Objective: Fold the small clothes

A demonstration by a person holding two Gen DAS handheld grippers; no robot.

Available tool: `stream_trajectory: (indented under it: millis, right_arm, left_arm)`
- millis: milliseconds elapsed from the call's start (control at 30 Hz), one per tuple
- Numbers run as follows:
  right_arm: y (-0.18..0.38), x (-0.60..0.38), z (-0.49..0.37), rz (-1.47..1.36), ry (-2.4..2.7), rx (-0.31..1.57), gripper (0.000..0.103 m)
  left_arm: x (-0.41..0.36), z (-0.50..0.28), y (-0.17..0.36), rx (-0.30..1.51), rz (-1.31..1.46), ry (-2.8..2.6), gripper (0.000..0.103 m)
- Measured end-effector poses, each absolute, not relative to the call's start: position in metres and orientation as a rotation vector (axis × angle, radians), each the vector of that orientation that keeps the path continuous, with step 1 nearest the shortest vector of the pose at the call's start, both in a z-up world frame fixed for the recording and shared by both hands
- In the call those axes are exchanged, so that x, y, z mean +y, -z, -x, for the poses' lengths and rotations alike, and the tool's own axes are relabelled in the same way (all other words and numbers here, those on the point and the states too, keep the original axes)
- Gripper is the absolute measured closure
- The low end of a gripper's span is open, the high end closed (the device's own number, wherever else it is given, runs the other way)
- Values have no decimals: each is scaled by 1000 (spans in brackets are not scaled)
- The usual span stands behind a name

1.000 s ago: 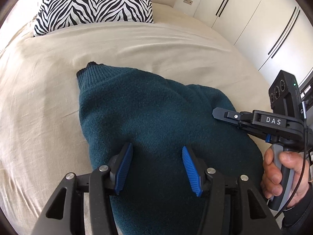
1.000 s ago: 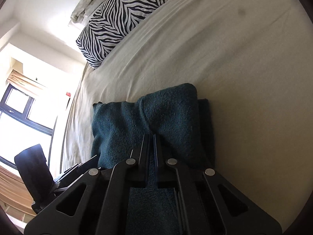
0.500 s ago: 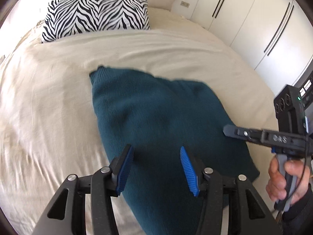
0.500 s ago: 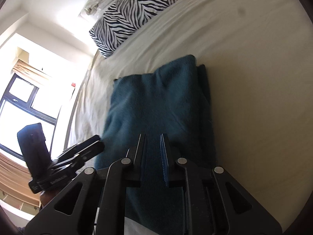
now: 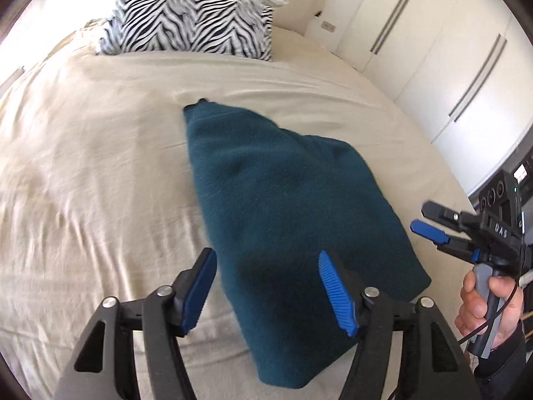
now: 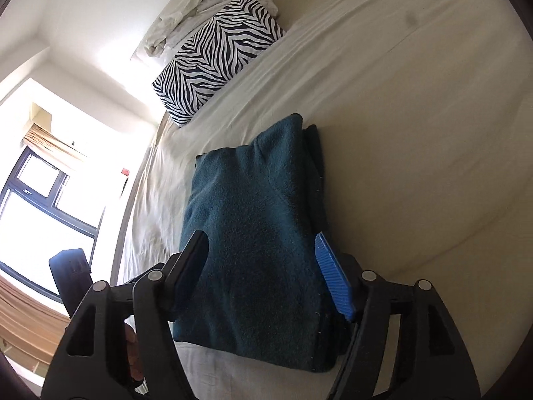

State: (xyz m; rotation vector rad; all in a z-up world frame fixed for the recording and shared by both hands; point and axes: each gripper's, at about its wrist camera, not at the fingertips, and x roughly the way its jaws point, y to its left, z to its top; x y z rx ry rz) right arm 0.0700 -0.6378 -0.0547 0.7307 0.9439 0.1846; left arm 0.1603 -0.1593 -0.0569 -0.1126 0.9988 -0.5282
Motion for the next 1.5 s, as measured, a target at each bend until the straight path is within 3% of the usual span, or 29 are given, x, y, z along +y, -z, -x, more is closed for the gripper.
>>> stream_trajectory:
  millis: [100, 200, 333, 467, 567, 600, 667, 800, 933, 1233, 1500]
  right_arm:
    - [77, -636, -71, -711, -149, 1044, 37]
    - [83, -642, -66, -742, -137, 1029, 37]
    - [80, -654, -77, -799, -161, 1007, 37]
    - [96, -658, -114, -852, -210, 1075, 37]
    - [110, -657, -135, -871, -233, 1118, 43]
    - [113, -654, -140, -867, -241, 1134, 56]
    - [117, -646, -152, -825, -237, 1179, 67]
    - [105, -626, -162, -670, -196, 1205, 77]
    - [78, -600, -155, -491, -122, 1171, 81]
    - [10, -520, -106, -380, -210, 1074, 82]
    - [4, -427, -78, -397, -300, 1038, 82]
  left_arm:
    - [-160, -168, 80, 1103, 130, 528, 36]
    - [-154, -167, 80, 1096, 182, 544, 35]
    - [-141, -179, 81, 1101, 273, 548, 24]
    - [-138, -199, 99, 1185, 416, 590, 25]
    - [-147, -208, 109, 1223, 457, 634, 26]
    - [-149, -211, 111, 1232, 480, 641, 28]
    - [-150, -220, 117, 1266, 531, 646, 36]
    - [-162, -221, 108, 1282, 453, 618, 51]
    - [-167, -208, 87, 1258, 381, 600, 60]
    - [-114, -147, 29, 1149, 257, 593, 60]
    - [-42, -107, 21, 1093, 209, 534, 61]
